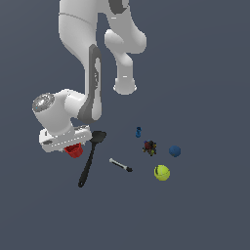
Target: Pick up a designated object from a clutter of objects.
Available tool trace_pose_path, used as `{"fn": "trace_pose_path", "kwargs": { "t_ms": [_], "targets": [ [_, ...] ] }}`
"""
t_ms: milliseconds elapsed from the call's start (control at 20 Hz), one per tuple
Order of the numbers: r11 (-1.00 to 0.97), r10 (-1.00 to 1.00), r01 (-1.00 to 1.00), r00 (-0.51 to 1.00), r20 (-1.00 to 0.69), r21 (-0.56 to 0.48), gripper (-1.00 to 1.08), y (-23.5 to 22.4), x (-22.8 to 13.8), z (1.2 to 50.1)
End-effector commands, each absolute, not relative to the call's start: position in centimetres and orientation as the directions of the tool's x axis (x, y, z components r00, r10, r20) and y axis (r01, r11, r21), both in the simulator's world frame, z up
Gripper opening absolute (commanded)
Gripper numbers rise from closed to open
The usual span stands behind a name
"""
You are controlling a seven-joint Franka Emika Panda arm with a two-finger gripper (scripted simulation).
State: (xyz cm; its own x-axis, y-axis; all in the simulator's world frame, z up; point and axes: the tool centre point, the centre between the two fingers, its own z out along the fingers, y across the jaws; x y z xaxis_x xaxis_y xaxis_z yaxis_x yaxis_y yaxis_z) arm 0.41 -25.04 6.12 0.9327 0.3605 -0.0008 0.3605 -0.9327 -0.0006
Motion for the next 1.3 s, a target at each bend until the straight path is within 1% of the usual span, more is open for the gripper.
{"fn": "trace_pose_path", "kwargs": {
  "t_ms": [0, 200, 250, 900, 1250],
  "targets": [
    [-0.932, 0.361, 0.361, 0.932, 0.0, 0.0, 1.0, -25.0, 0.4, 5.2],
    [-0.932, 0.361, 0.361, 0.932, 0.0, 0.0, 1.0, -25.1, 0.5, 4.7],
    [-0.932, 0.361, 0.361, 0.932, 0.0, 0.0, -1.0, -25.1, 0.5, 4.7],
    [-0.933, 0.361, 0.361, 0.933, 0.001, 0.002, -1.0, -25.1, 0.6, 5.1],
    [-0.933, 0.361, 0.361, 0.933, 0.001, 0.002, -1.0, -24.0, 1.4, 8.0]
  ]
}}
